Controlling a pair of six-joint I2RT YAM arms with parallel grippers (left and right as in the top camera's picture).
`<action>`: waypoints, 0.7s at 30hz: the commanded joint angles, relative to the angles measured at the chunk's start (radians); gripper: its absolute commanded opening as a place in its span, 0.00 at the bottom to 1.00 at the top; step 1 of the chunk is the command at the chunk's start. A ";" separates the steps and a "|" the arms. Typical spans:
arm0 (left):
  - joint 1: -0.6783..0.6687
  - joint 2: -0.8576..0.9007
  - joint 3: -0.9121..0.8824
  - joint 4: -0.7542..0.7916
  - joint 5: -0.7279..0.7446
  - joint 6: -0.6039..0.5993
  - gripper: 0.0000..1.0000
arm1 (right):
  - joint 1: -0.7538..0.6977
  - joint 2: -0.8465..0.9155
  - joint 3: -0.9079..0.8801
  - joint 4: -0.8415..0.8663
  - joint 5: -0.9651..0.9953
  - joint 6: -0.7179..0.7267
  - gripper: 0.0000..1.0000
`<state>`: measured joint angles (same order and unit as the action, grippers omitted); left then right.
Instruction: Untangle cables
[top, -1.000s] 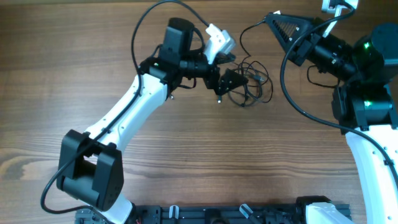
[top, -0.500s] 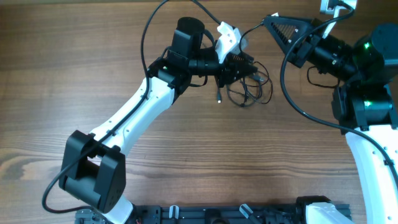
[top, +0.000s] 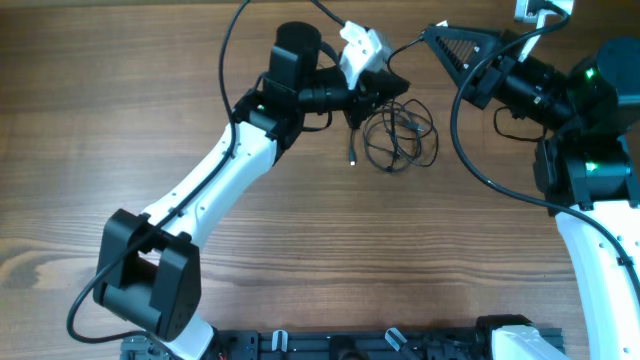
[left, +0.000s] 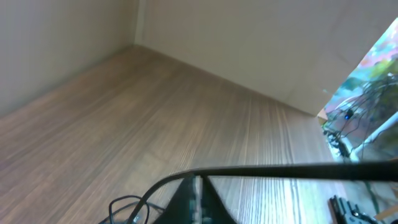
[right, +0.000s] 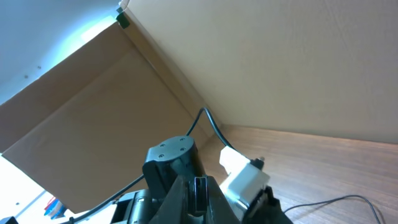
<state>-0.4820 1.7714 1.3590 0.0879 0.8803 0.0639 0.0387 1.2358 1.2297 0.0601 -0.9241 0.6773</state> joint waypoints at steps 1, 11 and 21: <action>0.007 0.000 0.016 0.007 0.169 -0.031 0.39 | 0.003 0.004 0.021 -0.001 -0.020 -0.005 0.05; 0.009 0.000 0.016 0.152 0.369 -0.080 0.37 | 0.003 0.004 0.021 -0.001 -0.021 -0.003 0.04; 0.015 0.000 0.016 0.220 0.243 -0.133 0.04 | 0.003 0.004 0.021 -0.003 -0.021 0.003 0.04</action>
<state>-0.4755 1.7710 1.3609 0.3115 1.1820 -0.0372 0.0387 1.2358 1.2297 0.0570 -0.9237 0.6773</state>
